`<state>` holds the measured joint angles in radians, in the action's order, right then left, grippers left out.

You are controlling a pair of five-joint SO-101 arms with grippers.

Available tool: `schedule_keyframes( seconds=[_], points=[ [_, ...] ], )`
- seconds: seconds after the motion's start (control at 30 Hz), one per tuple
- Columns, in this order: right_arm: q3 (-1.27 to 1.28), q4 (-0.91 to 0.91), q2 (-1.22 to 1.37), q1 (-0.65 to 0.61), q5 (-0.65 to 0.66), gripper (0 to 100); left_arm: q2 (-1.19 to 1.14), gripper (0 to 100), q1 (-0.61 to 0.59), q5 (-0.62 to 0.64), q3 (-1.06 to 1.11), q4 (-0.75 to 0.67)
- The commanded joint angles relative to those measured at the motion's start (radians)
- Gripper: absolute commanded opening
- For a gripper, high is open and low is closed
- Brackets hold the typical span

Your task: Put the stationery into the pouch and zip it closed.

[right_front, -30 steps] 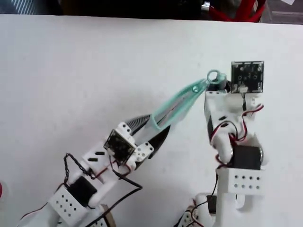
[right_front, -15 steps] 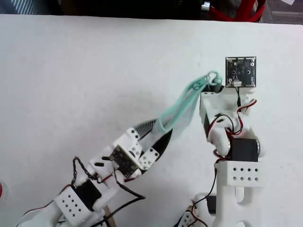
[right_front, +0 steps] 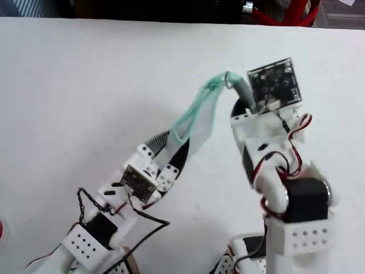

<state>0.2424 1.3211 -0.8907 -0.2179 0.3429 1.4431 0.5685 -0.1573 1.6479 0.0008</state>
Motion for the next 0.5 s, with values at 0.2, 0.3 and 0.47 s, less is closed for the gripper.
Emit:
schedule_keyframes(
  seconds=[0.2, 0.3, 0.47],
  points=[
    [-0.117, 0.151, 0.007, -0.263, 0.152, 1.8, 0.008, 2, -0.024, -0.012, -0.069, 0.029],
    [-0.117, 0.176, 0.007, -0.271, 0.153, 1.8, 0.008, 2, -0.021, -0.054, -0.064, 0.029],
    [-0.123, 0.277, -0.004, -0.349, 0.195, 1.8, 0.008, 2, -0.025, -0.068, -0.063, 0.031]
  ],
)
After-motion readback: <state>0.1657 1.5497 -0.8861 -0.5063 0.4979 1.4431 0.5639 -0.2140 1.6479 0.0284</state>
